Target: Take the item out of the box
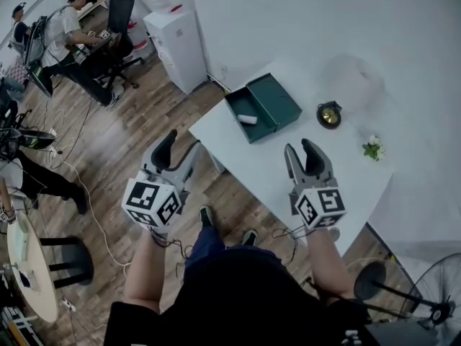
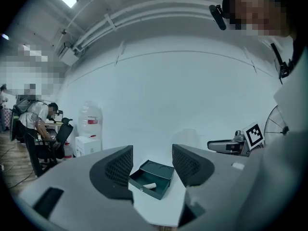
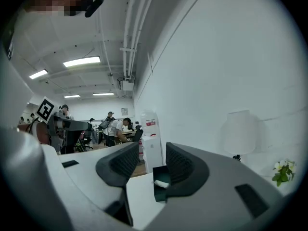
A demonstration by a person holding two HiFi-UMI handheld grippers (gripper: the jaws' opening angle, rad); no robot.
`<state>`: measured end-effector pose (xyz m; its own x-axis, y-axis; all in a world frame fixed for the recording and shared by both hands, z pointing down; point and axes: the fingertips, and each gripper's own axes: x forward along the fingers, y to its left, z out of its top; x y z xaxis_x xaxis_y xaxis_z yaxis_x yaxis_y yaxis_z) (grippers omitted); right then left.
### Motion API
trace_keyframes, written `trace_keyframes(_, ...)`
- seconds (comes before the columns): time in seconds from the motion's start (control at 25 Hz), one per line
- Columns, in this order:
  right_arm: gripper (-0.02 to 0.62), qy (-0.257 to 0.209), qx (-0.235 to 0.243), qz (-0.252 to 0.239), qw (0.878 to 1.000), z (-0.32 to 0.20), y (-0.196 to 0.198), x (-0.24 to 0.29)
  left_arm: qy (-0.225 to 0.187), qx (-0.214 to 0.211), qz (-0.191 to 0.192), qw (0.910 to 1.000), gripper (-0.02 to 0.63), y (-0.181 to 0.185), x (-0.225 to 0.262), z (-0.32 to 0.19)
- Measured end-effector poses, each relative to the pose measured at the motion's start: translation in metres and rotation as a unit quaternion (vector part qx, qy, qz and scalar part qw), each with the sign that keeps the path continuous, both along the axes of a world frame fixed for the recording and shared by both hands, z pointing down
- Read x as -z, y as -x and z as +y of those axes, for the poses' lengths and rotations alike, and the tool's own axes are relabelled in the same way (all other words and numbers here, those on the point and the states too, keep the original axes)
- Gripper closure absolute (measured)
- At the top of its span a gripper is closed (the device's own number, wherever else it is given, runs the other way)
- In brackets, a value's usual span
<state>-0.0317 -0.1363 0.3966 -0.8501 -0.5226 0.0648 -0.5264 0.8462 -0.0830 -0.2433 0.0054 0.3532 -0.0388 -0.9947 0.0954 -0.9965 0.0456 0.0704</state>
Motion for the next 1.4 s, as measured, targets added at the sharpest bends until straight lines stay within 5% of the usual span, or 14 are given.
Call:
trace_keyframes(0.28, 0.419, -0.002, -0.089, 0.025, 0.996, -0.050, 0.013, -0.004, 0.016, -0.099, 0.005, 0.9949, 0.354, 0.037, -0.030, -0.101)
trace_keyframes(0.64, 0.431, 0.029, -0.228, 0.044, 0.972, -0.085, 0.036, -0.006, 0.075, -0.256, -0.001, 0.9638, 0.355, 0.081, -0.085, -0.225)
trace_keyframes(0.88, 0.439, 0.069, -0.290, 0.056, 0.953, -0.095, 0.022, -0.028, 0.169, -0.345, -0.033, 0.9228, 0.356, 0.064, -0.150, -0.283)
trace_keyframes(1.24, 0.449, 0.114, -0.335, 0.035, 0.935, -0.107, -0.028, -0.065, 0.336, -0.432, -0.165, 0.8203, 0.356, 0.016, -0.275, -0.311)
trace_keyframes(1.4, 0.451, 0.130, -0.345, 0.028, 0.929, -0.113, -0.051, -0.080, 0.377, -0.440, -0.193, 0.7919, 0.356, 0.003, -0.308, -0.321)
